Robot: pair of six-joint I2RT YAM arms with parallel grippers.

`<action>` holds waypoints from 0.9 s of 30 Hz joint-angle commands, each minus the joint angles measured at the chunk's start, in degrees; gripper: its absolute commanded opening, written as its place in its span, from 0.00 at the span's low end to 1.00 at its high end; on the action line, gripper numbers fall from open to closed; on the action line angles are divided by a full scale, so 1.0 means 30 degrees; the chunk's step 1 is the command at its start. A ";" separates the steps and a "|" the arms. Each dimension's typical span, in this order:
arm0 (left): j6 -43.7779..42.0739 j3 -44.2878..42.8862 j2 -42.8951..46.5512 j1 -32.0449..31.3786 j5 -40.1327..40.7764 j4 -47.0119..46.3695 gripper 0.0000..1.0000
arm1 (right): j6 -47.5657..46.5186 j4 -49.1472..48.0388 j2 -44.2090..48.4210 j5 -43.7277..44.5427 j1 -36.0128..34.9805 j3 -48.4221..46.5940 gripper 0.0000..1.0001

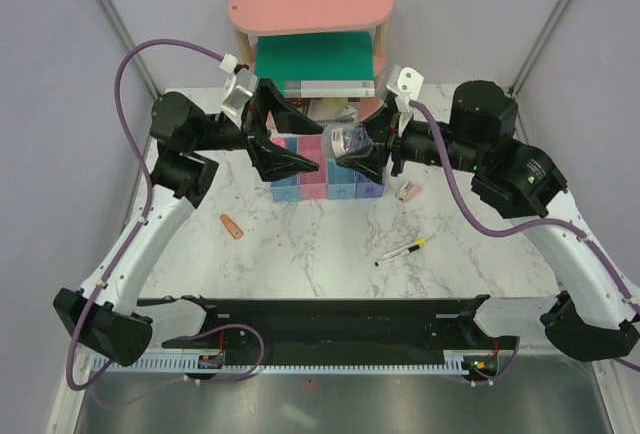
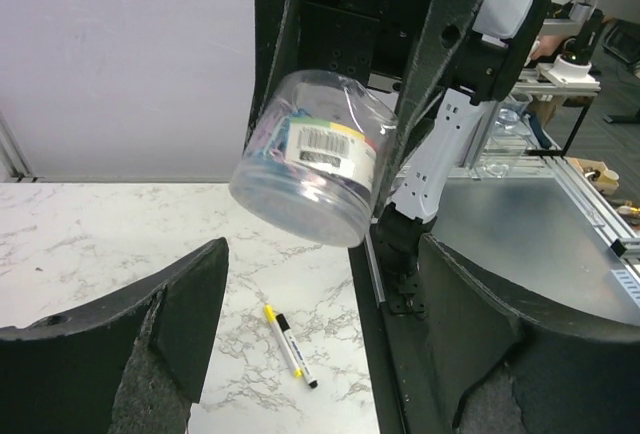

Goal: Sort the stationery into containers
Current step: Pick up the stationery from the center of the board.

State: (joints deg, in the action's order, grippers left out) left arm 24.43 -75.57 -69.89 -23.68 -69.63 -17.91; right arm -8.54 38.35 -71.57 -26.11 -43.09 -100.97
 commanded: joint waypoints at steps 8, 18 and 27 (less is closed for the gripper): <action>0.2551 0.0552 0.0387 0.0160 0.0415 -0.2847 0.84 | 0.7498 -0.6157 0.0274 -0.3569 0.2204 0.1166 0.06; 0.2700 -0.0648 -0.0873 -0.0074 0.0972 -0.4282 0.85 | 1.2393 -1.0199 -0.0635 -0.6472 0.3026 0.1692 0.06; 0.2727 -0.1880 -0.1519 -0.0046 0.1236 -0.4547 0.85 | 1.4006 -1.2400 -0.0372 -0.7264 0.3435 0.3479 0.05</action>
State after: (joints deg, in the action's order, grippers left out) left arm 31.05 -78.06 -74.76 -23.66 -67.46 -28.45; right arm 29.98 7.46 -73.71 -45.39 -33.61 -92.25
